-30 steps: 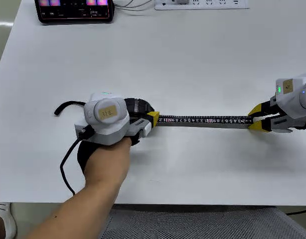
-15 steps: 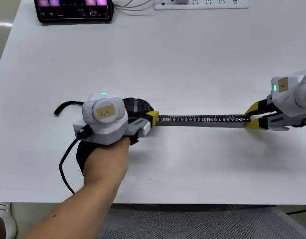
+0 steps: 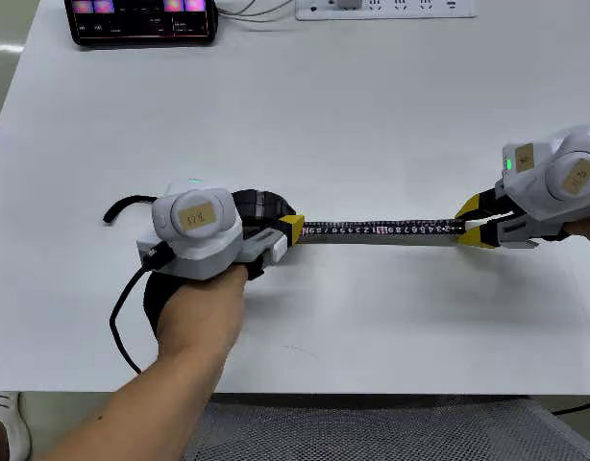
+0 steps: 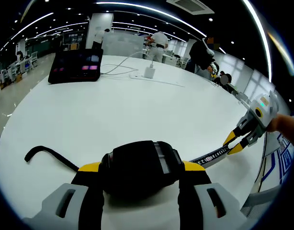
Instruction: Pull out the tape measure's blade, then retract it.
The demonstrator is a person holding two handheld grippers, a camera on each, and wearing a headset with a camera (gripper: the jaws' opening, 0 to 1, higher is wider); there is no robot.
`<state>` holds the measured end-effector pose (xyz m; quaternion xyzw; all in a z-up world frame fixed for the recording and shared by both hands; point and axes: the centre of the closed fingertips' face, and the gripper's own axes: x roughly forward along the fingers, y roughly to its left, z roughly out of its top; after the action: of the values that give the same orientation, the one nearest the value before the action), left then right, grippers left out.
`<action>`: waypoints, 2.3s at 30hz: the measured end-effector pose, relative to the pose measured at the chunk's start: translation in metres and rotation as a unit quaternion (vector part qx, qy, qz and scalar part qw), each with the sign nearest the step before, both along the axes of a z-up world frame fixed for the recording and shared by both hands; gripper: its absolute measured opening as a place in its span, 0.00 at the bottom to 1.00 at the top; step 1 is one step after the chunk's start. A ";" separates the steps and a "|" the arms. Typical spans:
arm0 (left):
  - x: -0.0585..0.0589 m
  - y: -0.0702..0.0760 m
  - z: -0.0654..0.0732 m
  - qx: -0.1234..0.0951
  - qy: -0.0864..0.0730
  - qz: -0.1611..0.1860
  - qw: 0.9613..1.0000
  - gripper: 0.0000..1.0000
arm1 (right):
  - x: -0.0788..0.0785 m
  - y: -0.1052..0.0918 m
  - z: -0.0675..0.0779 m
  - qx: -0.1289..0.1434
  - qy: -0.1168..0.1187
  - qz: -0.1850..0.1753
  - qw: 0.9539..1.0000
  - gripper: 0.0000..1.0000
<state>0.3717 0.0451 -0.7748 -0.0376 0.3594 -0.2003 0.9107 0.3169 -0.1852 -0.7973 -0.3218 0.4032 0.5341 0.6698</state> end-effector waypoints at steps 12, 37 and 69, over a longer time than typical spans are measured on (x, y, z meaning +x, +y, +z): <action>-0.001 0.000 0.001 -0.007 0.000 0.000 1.000 0.58 | 0.005 0.015 -0.001 0.008 0.001 0.006 1.000 0.10; 0.001 0.002 0.000 -0.016 0.002 0.001 1.000 0.58 | 0.012 0.040 -0.001 0.025 0.002 0.012 1.000 0.10; 0.001 0.002 0.001 -0.019 -0.001 0.001 1.000 0.59 | 0.019 0.086 -0.001 0.048 0.002 0.024 0.999 0.10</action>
<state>0.3729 0.0466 -0.7735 -0.0554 0.3547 -0.2060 0.9103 0.3357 -0.0991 -0.7980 -0.2977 0.3707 0.5695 0.6706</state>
